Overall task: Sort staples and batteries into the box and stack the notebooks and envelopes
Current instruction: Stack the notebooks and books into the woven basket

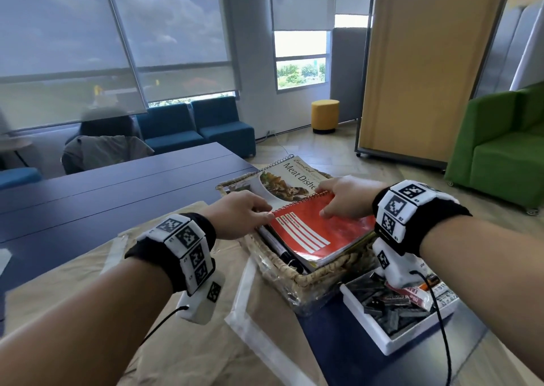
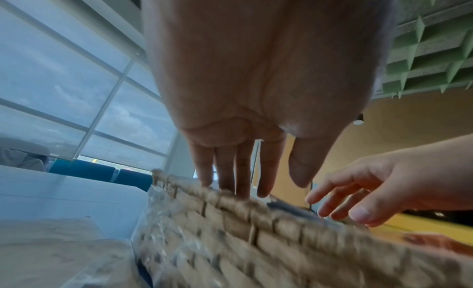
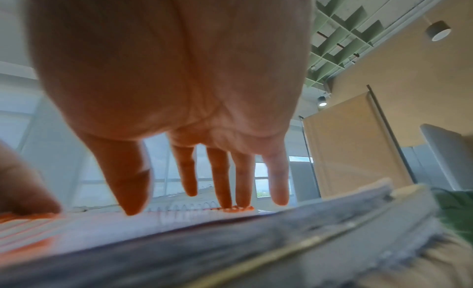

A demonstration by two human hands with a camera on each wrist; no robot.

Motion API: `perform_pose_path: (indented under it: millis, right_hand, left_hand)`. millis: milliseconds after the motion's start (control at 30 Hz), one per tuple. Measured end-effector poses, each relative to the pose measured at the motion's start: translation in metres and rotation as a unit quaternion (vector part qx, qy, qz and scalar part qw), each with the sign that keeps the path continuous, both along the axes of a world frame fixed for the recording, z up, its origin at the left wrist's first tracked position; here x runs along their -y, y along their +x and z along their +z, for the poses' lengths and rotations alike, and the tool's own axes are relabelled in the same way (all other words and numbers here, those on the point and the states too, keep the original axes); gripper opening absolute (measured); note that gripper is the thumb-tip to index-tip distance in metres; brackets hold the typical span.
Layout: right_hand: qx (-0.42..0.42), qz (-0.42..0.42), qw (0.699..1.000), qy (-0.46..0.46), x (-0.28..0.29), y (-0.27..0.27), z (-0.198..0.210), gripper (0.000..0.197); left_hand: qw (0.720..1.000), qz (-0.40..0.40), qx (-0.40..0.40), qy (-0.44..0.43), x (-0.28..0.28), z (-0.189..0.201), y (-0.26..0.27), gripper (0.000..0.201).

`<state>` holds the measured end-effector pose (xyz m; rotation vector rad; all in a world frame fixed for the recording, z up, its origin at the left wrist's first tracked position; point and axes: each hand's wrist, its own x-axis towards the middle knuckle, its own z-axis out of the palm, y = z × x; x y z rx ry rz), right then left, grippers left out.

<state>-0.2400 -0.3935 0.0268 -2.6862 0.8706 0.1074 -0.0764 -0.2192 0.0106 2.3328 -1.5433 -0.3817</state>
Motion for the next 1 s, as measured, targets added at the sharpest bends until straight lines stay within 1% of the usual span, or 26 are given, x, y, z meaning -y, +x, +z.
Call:
perform_pose_path:
  millis: [67, 200, 267, 333, 400, 500, 633, 700, 800, 833, 900, 933, 1000]
  right_hand:
    - [0.035, 0.011, 0.999, -0.022, -0.007, 0.004, 0.001, 0.052]
    - [0.139, 0.058, 0.989, -0.002, -0.033, 0.022, 0.007, 0.034]
    - [0.188, 0.091, 0.978, -0.001, -0.054, 0.035, 0.012, 0.019]
    - [0.225, 0.117, 0.967, 0.007, -0.077, 0.049, 0.019, 0.009]
    - [0.238, 0.145, 0.96, 0.013, -0.1, 0.066, 0.024, 0.007]
    - [0.242, 0.187, 0.951, 0.039, -0.131, 0.091, 0.024, 0.006]
    - [0.217, 0.232, 0.946, 0.058, -0.176, 0.118, 0.012, 0.003]
    - [0.2, 0.252, 0.944, 0.072, -0.198, 0.131, 0.003, 0.001]
    - [0.128, 0.302, 0.941, 0.078, -0.238, 0.148, -0.014, 0.004]
    - [0.093, 0.327, 0.936, 0.092, -0.253, 0.153, -0.02, 0.006]
    - [0.027, 0.373, 0.919, 0.126, -0.275, 0.156, -0.033, 0.014]
    - [-0.005, 0.392, 0.91, 0.136, -0.286, 0.158, -0.039, 0.018]
    - [-0.063, 0.424, 0.891, 0.148, -0.304, 0.157, -0.051, 0.024]
  left_hand:
    - [1.0, 0.01, -0.012, -0.021, -0.007, 0.004, 0.006, 0.032]
    - [0.994, 0.031, -0.021, -0.105, -0.03, 0.017, 0.017, 0.018]
    - [0.989, 0.06, -0.012, -0.131, -0.048, 0.022, 0.024, 0.014]
    - [0.986, 0.089, -0.017, -0.142, -0.069, 0.026, 0.032, 0.015]
    - [0.981, 0.117, -0.039, -0.147, -0.095, 0.029, 0.04, 0.02]
    - [0.974, 0.159, -0.075, -0.142, -0.139, 0.029, 0.048, 0.02]
    - [0.956, 0.227, -0.108, -0.151, -0.196, 0.022, 0.055, 0.019]
    - [0.951, 0.254, -0.112, -0.14, -0.224, 0.015, 0.057, 0.017]
    - [0.942, 0.294, -0.116, -0.111, -0.272, -0.002, 0.06, 0.014]
    - [0.941, 0.305, -0.119, -0.088, -0.289, -0.008, 0.061, 0.013]
    - [0.945, 0.302, -0.125, -0.009, -0.314, -0.02, 0.061, 0.011]
    - [0.946, 0.295, -0.127, 0.045, -0.325, -0.025, 0.06, 0.013]
    - [0.938, 0.281, -0.111, 0.168, -0.341, -0.031, 0.052, 0.025]
